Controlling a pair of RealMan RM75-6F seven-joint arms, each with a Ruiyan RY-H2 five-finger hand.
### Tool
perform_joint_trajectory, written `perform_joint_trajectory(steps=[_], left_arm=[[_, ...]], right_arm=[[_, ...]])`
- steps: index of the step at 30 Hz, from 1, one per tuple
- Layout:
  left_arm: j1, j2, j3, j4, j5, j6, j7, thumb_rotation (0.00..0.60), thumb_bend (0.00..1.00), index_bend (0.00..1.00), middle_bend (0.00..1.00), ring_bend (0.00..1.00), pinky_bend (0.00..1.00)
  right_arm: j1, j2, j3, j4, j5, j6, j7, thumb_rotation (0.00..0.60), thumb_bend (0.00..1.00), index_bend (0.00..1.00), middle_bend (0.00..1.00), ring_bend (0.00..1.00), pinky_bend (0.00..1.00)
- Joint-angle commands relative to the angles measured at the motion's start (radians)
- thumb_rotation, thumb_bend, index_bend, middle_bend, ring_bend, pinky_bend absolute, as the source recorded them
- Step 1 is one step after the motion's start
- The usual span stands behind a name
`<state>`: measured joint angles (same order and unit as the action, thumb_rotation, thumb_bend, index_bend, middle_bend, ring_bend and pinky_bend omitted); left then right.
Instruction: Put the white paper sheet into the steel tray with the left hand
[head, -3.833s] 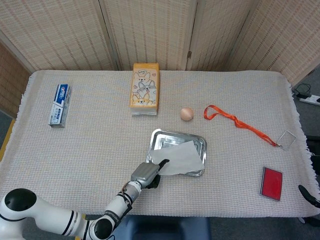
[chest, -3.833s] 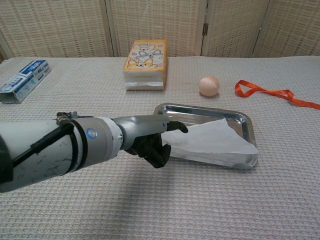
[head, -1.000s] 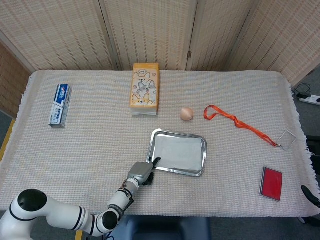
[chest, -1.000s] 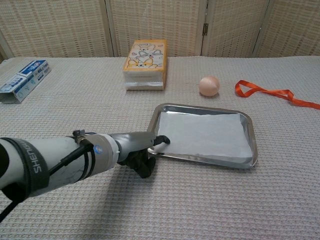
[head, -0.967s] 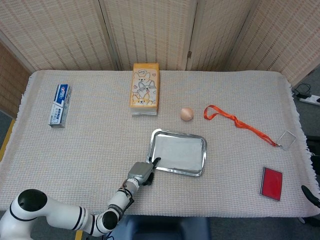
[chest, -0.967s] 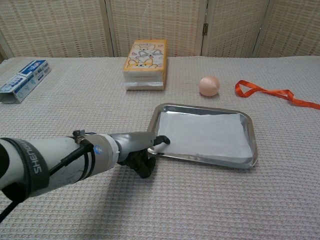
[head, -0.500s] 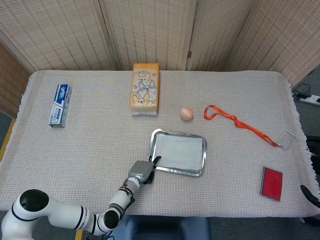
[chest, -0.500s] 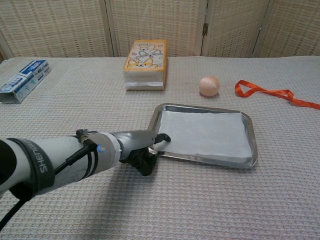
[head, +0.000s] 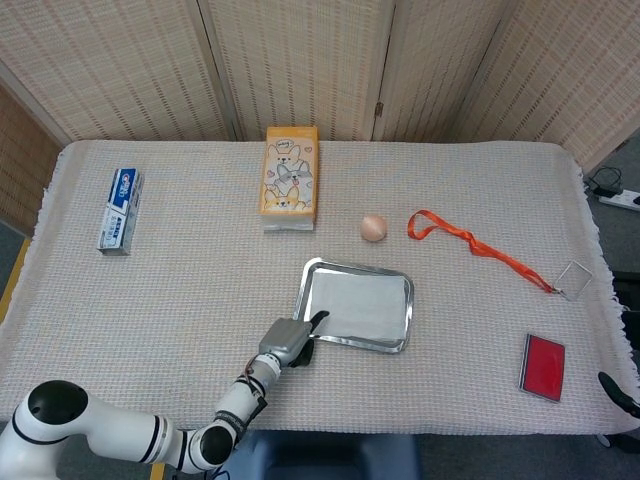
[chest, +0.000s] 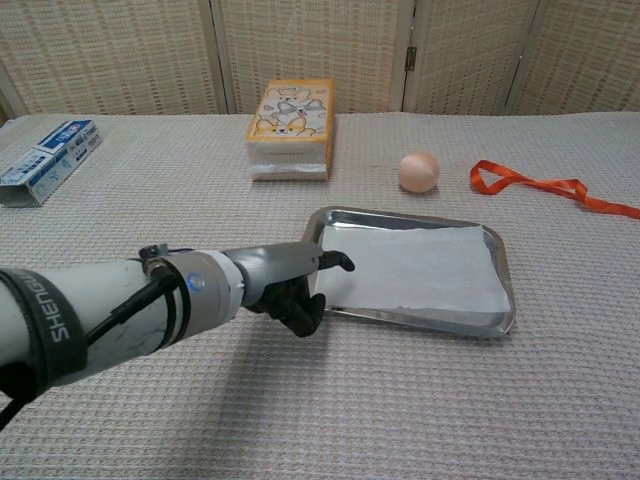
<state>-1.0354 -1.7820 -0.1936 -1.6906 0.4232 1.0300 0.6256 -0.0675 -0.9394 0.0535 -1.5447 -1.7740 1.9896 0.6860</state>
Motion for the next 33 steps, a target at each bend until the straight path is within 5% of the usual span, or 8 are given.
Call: perform_joint_trajectory(steps=[1, 9, 13, 16, 19, 22, 24, 33], left_arm=[[0.014, 0.016, -0.01, -0.026, 0.05, 0.016, -0.026, 0.6, 0.77, 0.0, 1.0, 1.0, 1.0], [0.088, 0.111, 0.052, -0.179, 0.295, 0.142, -0.044, 0.6, 0.63, 0.0, 1.0, 1.0, 1.0], [0.216, 0.218, 0.166, -0.264, 0.58, 0.257, -0.167, 0.6, 0.6, 0.0, 0.99, 0.89, 1.0], [0.32, 0.3, 0.274, -0.264, 0.779, 0.342, -0.281, 0.6, 0.57, 0.0, 0.87, 0.75, 0.95], [0.406, 0.391, 0.381, -0.229, 0.914, 0.411, -0.329, 0.6, 0.46, 0.0, 0.44, 0.34, 0.55], [0.494, 0.457, 0.437, -0.178, 0.995, 0.523, -0.282, 0.6, 0.37, 0.0, 0.13, 0.07, 0.24], [0.561, 0.481, 0.452, -0.136, 1.04, 0.61, -0.268, 0.6, 0.35, 0.0, 0.06, 0.01, 0.12], [0.79, 0.531, 0.458, 0.035, 1.104, 0.82, -0.448, 0.6, 0.34, 0.0, 0.02, 0.0, 0.01]], right_arm=[[-0.001, 0.0, -0.001, 0.0, -0.001, 0.001, 0.0, 0.6, 0.31, 0.0, 0.0, 0.0, 0.0], [0.005, -0.001, -0.006, 0.003, -0.007, -0.01, -0.003, 0.6, 0.31, 0.0, 0.0, 0.0, 0.0], [0.009, -0.002, -0.012, -0.002, -0.014, -0.024, -0.018, 0.6, 0.31, 0.0, 0.0, 0.0, 0.0], [0.014, -0.005, -0.018, -0.009, -0.027, -0.037, -0.041, 0.6, 0.31, 0.0, 0.0, 0.0, 0.0], [0.024, -0.012, -0.024, -0.016, -0.04, -0.056, -0.07, 0.6, 0.31, 0.0, 0.0, 0.0, 0.0], [0.038, -0.023, -0.03, -0.022, -0.048, -0.092, -0.105, 0.6, 0.31, 0.0, 0.0, 0.0, 0.0], [0.05, -0.033, -0.036, -0.028, -0.055, -0.123, -0.136, 0.6, 0.31, 0.0, 0.0, 0.0, 0.0], [0.089, -0.098, -0.052, -0.051, -0.075, -0.231, -0.31, 0.6, 0.31, 0.0, 0.0, 0.0, 0.0]])
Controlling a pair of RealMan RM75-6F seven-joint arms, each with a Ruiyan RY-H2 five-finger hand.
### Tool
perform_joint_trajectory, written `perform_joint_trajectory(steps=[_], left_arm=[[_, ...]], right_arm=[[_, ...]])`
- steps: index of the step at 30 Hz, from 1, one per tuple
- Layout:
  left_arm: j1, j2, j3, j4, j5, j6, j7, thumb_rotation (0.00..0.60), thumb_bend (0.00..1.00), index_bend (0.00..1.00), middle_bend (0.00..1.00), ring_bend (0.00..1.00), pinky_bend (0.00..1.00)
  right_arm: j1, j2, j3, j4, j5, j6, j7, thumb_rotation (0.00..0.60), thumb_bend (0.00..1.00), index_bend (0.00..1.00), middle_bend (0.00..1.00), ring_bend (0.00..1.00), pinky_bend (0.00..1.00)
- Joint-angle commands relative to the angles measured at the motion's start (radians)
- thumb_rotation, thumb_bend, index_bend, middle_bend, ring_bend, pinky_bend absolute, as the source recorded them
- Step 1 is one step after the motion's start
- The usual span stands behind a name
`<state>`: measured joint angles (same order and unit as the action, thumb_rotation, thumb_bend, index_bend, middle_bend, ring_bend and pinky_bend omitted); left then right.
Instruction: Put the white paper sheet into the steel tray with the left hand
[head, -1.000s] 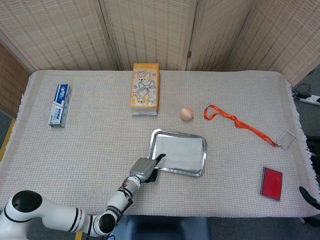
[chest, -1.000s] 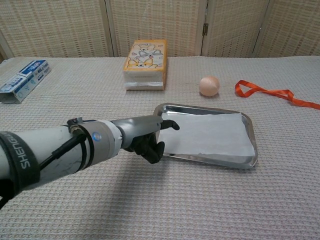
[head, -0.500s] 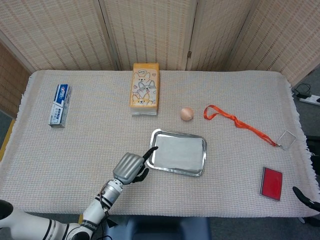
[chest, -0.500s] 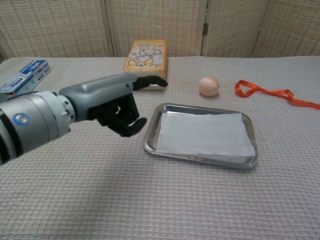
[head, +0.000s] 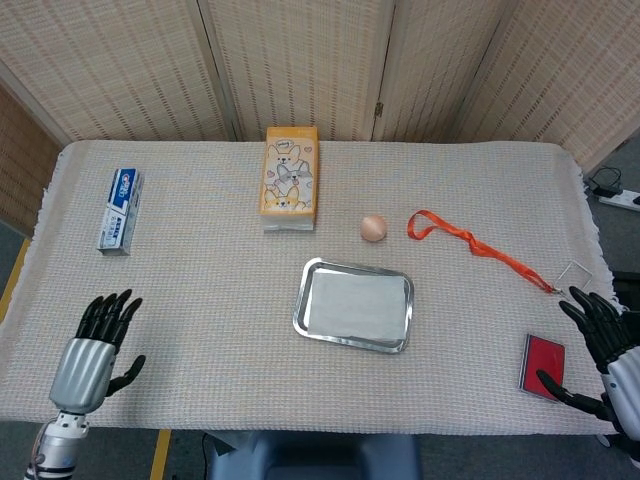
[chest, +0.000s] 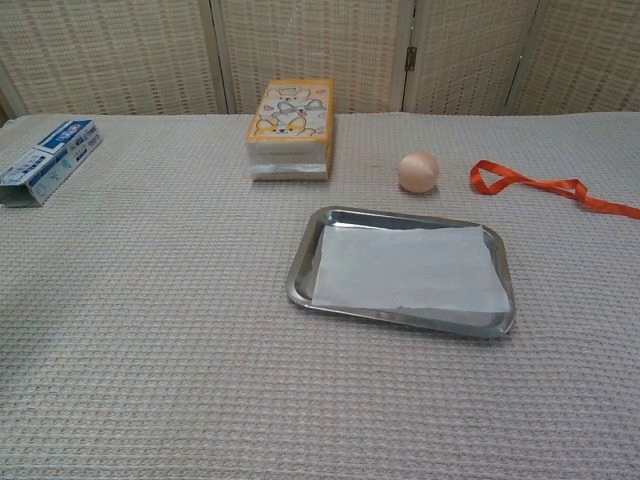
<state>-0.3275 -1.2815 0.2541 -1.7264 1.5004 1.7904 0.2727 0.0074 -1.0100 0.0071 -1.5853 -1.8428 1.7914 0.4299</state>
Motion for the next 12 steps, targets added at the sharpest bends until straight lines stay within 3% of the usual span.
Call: perform_joint_trajectory(steps=[1, 12], left_arm=[[0.098, 0.033, 0.007, 0.086, 0.023, 0.065, -0.108, 0.6, 0.34, 0.0, 0.01, 0.0, 0.0], [0.153, 0.071, -0.057, 0.065, 0.006, -0.013, -0.088, 0.6, 0.33, 0.0, 0.0, 0.0, 0.0]], right_arm=[[0.016, -0.033, -0.005, -0.011, -0.006, -0.037, -0.069, 0.6, 0.31, 0.0, 0.0, 0.0, 0.0], [0.029, -0.066, -0.002, -0.012, 0.028, -0.085, -0.18, 0.6, 0.31, 0.0, 0.0, 0.0, 0.0]])
